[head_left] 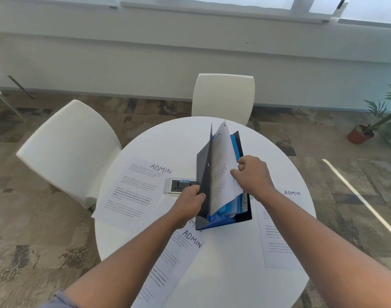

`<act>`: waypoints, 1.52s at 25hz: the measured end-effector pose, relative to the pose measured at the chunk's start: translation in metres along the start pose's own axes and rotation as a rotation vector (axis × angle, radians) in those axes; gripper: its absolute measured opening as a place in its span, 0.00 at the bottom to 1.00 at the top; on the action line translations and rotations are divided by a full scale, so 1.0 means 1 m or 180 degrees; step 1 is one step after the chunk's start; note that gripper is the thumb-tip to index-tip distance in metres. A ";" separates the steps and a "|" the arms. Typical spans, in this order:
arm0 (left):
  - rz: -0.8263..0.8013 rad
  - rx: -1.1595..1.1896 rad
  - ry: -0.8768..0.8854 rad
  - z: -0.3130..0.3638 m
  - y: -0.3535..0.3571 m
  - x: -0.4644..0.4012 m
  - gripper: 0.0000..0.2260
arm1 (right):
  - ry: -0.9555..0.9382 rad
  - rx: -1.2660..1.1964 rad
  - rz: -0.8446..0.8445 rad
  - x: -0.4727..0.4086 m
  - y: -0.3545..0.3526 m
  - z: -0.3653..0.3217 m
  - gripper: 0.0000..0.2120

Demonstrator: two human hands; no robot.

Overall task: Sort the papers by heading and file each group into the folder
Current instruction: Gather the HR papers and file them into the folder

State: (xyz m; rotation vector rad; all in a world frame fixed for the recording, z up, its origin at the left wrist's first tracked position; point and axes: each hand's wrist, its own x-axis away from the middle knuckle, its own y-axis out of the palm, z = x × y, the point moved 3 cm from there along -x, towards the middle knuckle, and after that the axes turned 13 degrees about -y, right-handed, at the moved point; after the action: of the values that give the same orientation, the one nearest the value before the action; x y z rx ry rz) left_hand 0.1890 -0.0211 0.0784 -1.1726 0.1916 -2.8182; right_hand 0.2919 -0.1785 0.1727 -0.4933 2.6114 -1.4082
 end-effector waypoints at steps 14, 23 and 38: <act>0.0089 -0.0023 0.0002 -0.002 -0.001 -0.002 0.12 | 0.0148 0.0117 -0.0154 0.009 0.032 -0.001 0.10; -0.0017 0.0179 0.0036 -0.006 -0.004 -0.009 0.12 | -0.0196 0.0605 -0.0026 0.022 0.057 -0.015 0.11; 0.0005 -0.0064 0.0078 -0.010 -0.004 0.000 0.11 | 0.0228 -0.0098 0.0274 0.006 0.055 0.001 0.10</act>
State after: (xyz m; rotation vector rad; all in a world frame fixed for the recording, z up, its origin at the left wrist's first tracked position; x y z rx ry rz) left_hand 0.1817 -0.0163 0.0725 -1.1418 0.2231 -2.8371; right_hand 0.2746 -0.1533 0.1266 -0.3355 2.6789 -1.3858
